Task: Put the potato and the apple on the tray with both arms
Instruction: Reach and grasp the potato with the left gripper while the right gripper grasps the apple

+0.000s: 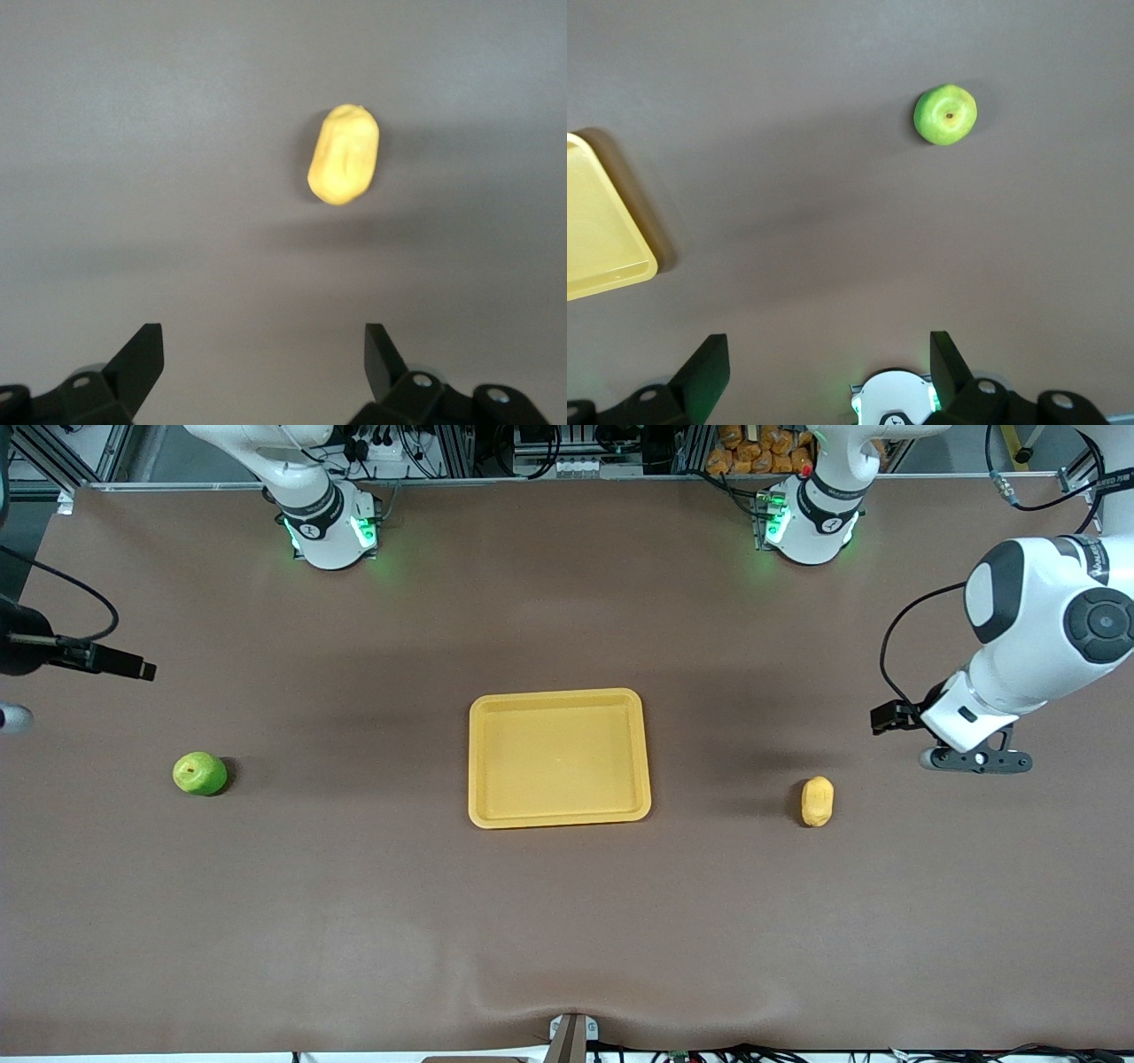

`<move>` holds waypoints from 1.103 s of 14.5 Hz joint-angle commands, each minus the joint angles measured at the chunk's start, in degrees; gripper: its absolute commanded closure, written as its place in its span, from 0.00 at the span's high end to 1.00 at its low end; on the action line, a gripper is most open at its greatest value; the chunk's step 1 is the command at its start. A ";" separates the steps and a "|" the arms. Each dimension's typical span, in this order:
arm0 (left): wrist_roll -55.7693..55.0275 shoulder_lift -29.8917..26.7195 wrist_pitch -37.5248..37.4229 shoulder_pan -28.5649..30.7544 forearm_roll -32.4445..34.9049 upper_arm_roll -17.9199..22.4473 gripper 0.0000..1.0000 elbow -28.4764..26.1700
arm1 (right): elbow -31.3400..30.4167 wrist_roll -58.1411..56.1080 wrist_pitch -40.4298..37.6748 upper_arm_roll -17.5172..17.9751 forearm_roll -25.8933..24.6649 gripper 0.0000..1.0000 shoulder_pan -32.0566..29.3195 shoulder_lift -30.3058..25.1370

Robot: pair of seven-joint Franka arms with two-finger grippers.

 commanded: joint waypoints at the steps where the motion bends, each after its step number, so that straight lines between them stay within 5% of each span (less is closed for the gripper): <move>1: 0.10 0.65 4.62 0.58 -1.40 -1.43 1.00 -2.78 | 0.67 -0.80 -0.58 0.50 -0.07 1.00 -2.59 3.42; 9: -0.86 6.64 5.50 -3.02 6.16 -1.79 1.00 -2.70 | -1.52 -0.18 2.31 0.41 -1.64 1.00 -5.40 9.23; 16: -7.08 8.48 20.60 -2.84 5.90 -1.96 1.00 -6.29 | -6.45 0.00 12.86 -1.61 -3.67 1.00 -5.84 12.92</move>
